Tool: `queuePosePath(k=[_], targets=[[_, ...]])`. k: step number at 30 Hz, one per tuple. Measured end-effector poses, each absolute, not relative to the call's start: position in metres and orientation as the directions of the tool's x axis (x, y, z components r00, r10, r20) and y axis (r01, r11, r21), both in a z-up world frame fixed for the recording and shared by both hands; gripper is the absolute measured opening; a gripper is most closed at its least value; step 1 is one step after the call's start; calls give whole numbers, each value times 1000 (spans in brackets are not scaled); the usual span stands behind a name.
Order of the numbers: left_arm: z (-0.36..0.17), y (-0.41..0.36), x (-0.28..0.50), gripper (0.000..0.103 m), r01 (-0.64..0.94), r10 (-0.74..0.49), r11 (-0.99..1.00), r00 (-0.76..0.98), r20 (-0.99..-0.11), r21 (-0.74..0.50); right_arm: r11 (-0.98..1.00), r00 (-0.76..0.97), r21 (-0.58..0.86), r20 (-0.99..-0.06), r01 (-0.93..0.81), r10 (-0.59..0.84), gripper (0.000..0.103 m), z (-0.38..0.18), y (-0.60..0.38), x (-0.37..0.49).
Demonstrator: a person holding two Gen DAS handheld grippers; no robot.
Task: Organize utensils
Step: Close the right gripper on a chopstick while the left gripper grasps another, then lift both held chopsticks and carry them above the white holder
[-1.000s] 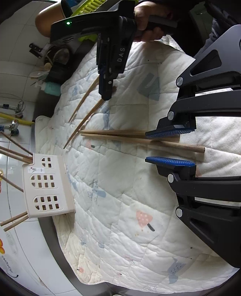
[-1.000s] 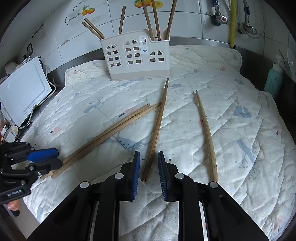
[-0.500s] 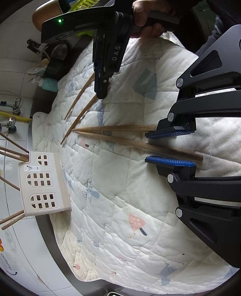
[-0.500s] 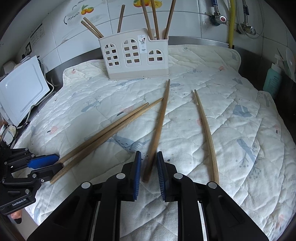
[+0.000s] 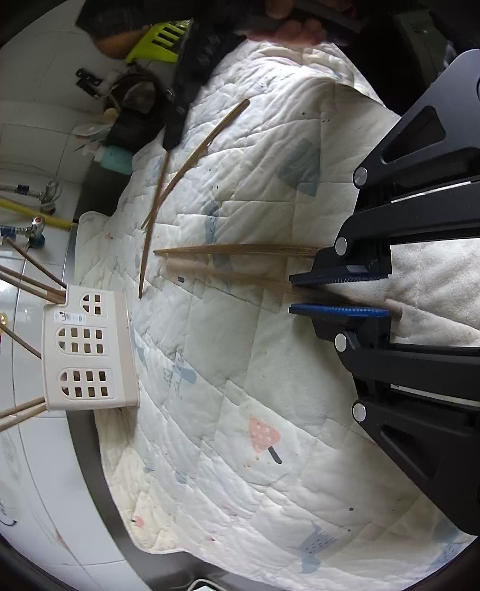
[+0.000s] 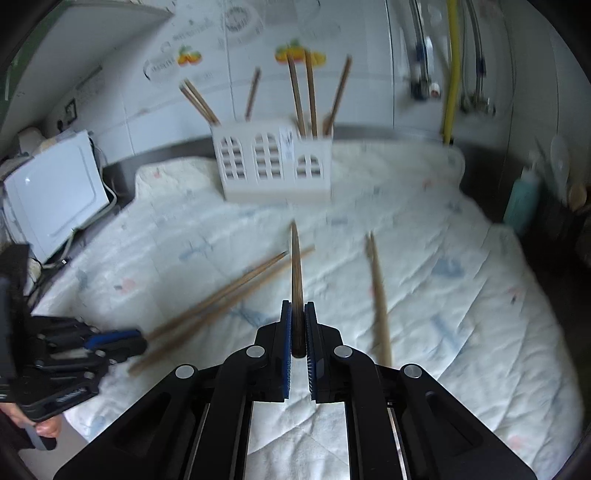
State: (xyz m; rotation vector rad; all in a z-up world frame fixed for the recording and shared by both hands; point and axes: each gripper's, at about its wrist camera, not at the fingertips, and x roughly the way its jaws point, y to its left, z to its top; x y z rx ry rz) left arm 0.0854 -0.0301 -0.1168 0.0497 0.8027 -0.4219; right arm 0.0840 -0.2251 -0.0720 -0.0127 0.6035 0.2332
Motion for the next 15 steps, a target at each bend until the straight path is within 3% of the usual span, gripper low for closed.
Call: queuePosePath(k=[9, 15], targets=[[-120, -30, 84, 10, 410, -362, 905, 605, -710, -113, 965, 860, 46, -443, -260, 253, 7, -14, -228, 64], [-119, -32, 84, 5, 421, -357, 902, 605, -711, -95, 962, 865, 52, -426, -270, 265, 7, -2, -229, 64]])
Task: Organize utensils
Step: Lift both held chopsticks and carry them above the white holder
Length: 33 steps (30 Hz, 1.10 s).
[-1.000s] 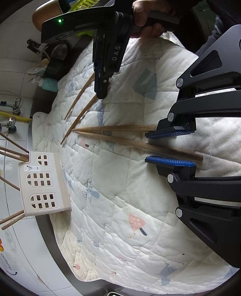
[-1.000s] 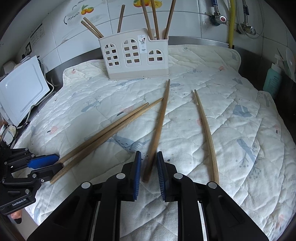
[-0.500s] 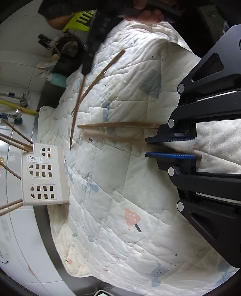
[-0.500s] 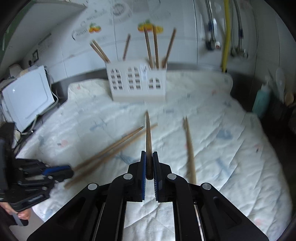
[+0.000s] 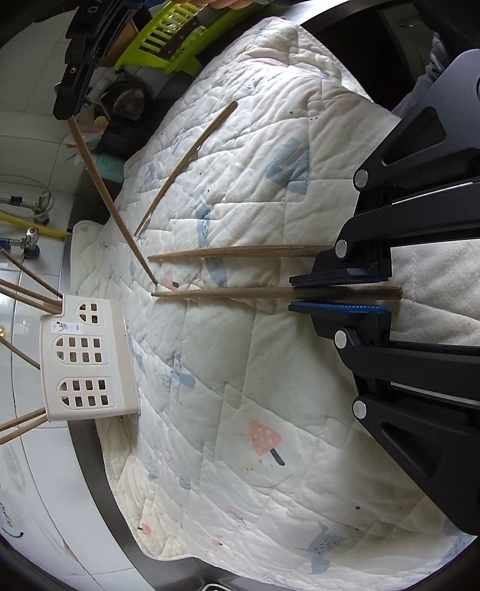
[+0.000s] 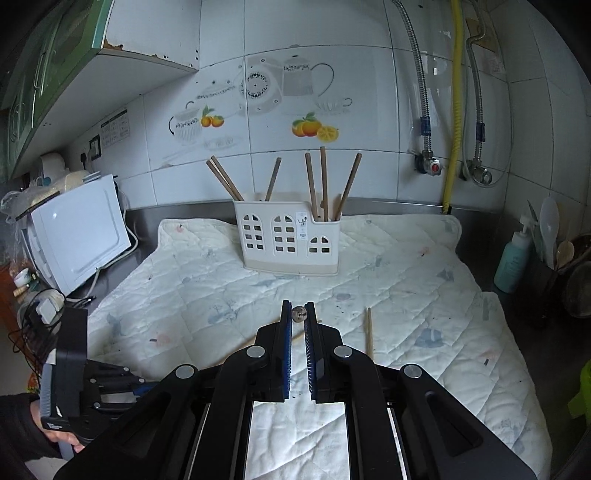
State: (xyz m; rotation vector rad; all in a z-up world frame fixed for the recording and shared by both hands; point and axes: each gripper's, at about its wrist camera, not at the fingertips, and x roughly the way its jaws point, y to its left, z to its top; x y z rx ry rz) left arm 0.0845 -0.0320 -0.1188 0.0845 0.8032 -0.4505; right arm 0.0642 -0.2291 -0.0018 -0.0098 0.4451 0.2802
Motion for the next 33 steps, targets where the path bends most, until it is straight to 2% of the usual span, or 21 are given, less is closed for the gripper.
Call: queuePosePath(k=[13, 23, 33], targets=[[-55, -6, 93, 5, 388, -399, 910, 717, -572, -148, 938, 847, 35, -419, -346, 328, 7, 42, -239, 77], [-24, -10, 105, 5, 391, -400, 911, 758, -515, -132, 923, 854, -6, -384, -384, 352, 7, 78, -235, 84], [29, -3, 137, 5, 383, -390, 917, 798, -460, -114, 908, 866, -37, -318, -418, 386, 6, 155, -221, 140]])
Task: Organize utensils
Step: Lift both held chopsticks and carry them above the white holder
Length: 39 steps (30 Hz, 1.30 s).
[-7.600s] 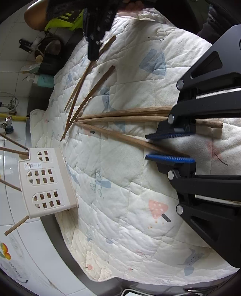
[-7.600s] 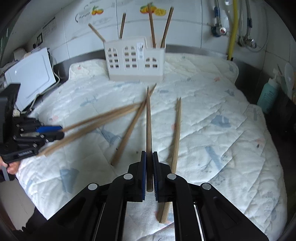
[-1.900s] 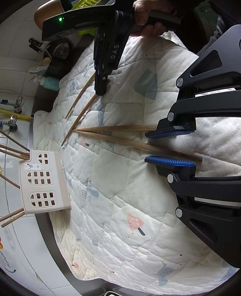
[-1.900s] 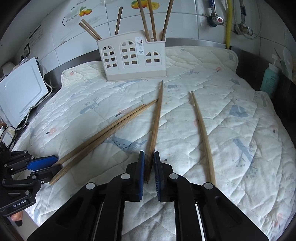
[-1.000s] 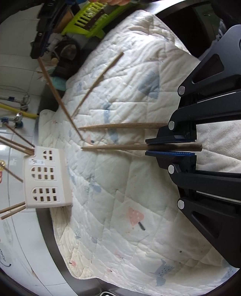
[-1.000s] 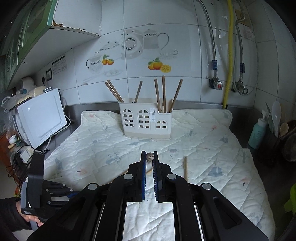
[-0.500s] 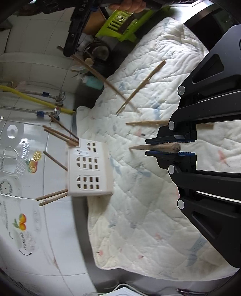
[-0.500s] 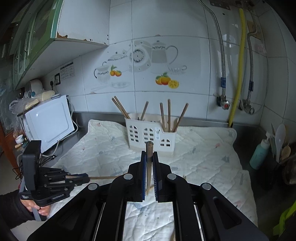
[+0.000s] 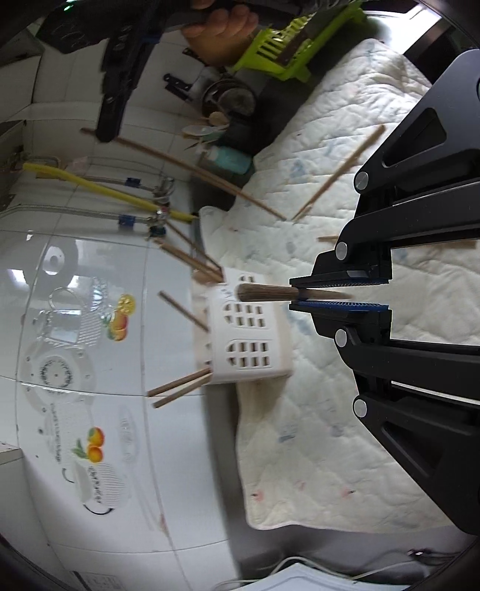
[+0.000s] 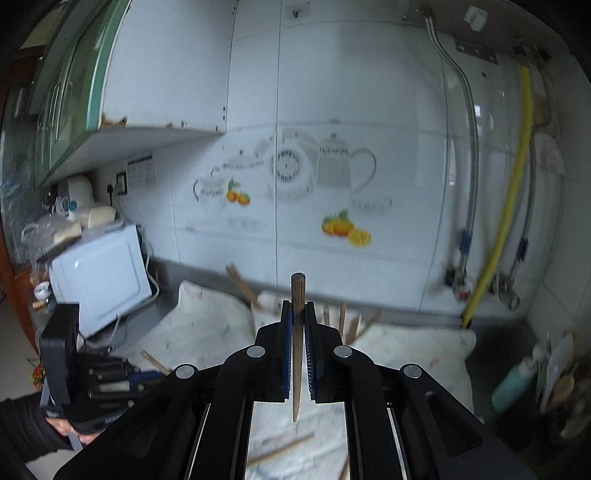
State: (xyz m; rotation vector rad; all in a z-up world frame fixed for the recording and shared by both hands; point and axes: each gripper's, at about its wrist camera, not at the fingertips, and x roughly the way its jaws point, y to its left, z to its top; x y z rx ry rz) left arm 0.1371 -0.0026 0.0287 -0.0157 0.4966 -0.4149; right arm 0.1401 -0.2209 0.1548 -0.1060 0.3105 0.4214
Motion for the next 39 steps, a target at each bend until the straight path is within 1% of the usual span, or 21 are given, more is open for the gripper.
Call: queuePosePath(k=[7, 12, 15, 18, 25, 27, 30, 37, 38, 39], targets=[[60, -1, 163, 5, 374, -372, 924, 824, -427, -85, 911, 893, -79, -250, -404, 374, 7, 196, -204, 178], [90, -1, 179, 5, 371, -367, 926, 850, -377, -65, 924, 915, -77, -192, -374, 354, 6, 217, -202, 207], [111, -2, 189, 5, 368, -364, 928, 869, -336, -54, 933, 926, -75, -176, -351, 334, 6, 220, -204, 224], [132, -4, 200, 5, 360, -357, 932, 886, -295, -43, 944, 934, -92, -202, -318, 295, 6, 210, -202, 247], [181, -11, 226, 5, 339, -338, 940, 925, -174, -22, 947, 905, -64, -323, -313, 278, 6, 157, -207, 293], [186, -14, 236, 5, 345, -344, 938, 923, -174, -24, 946, 894, -56, -349, -319, 281, 6, 145, -207, 300], [177, -17, 241, 5, 361, -360, 932, 911, -199, -33, 944, 881, -42, -375, -328, 290, 6, 131, -209, 306], [131, -19, 246, 5, 370, -364, 928, 878, -311, -42, 939, 866, -29, -398, -342, 303, 6, 118, -209, 312], [123, -20, 247, 9, 375, -368, 926, 870, -328, -45, 937, 863, -32, -402, -347, 305, 6, 117, -207, 311], [117, -20, 248, 9, 386, -380, 921, 858, -347, -52, 937, 862, -35, -406, -347, 304, 6, 115, -206, 311]])
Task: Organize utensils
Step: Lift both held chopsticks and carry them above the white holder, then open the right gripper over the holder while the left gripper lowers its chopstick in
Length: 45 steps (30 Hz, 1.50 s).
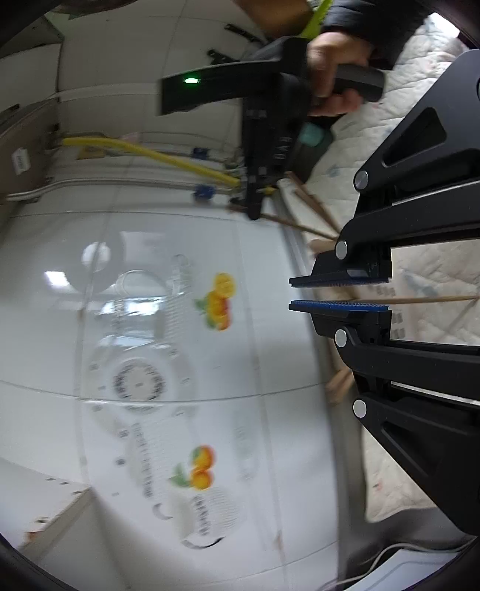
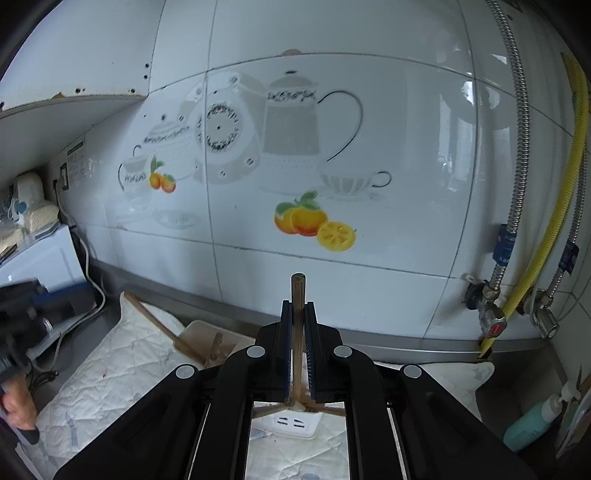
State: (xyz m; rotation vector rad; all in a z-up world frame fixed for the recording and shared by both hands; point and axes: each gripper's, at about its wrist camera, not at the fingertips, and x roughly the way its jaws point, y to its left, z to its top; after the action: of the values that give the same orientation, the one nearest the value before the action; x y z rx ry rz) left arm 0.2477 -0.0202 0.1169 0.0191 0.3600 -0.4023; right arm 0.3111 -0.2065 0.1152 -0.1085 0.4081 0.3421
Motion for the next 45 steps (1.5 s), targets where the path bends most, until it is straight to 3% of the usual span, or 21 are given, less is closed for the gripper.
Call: queuePosePath(k=[6, 10, 13, 20, 31, 38, 45], targets=[[73, -34, 257, 10, 417, -385, 908, 803, -454, -32, 938, 855, -35, -424, -344, 298, 7, 112, -208, 313], [46, -43, 273, 21, 425, -373, 905, 761, -531, -26, 936, 855, -56, -429, -347, 291, 9, 110, -206, 312], [31, -42, 286, 22, 412, -357, 911, 741, -569, -36, 935, 857, -63, -425, -349, 291, 15, 109, -206, 310], [10, -43, 313, 21, 384, -318, 923, 712, -626, -32, 931, 861, -70, -412, -358, 300, 16, 109, -207, 308], [-2, -55, 341, 16, 310, -265, 949, 678, -685, -60, 925, 869, -98, -392, -367, 303, 16, 111, -202, 299], [1, -61, 338, 5, 309, -246, 951, 699, -672, -27, 929, 876, -97, -381, -356, 296, 22, 114, -209, 292], [11, -56, 323, 5, 310, -262, 950, 739, -621, -33, 930, 882, -97, -366, -354, 297, 23, 118, -213, 280]])
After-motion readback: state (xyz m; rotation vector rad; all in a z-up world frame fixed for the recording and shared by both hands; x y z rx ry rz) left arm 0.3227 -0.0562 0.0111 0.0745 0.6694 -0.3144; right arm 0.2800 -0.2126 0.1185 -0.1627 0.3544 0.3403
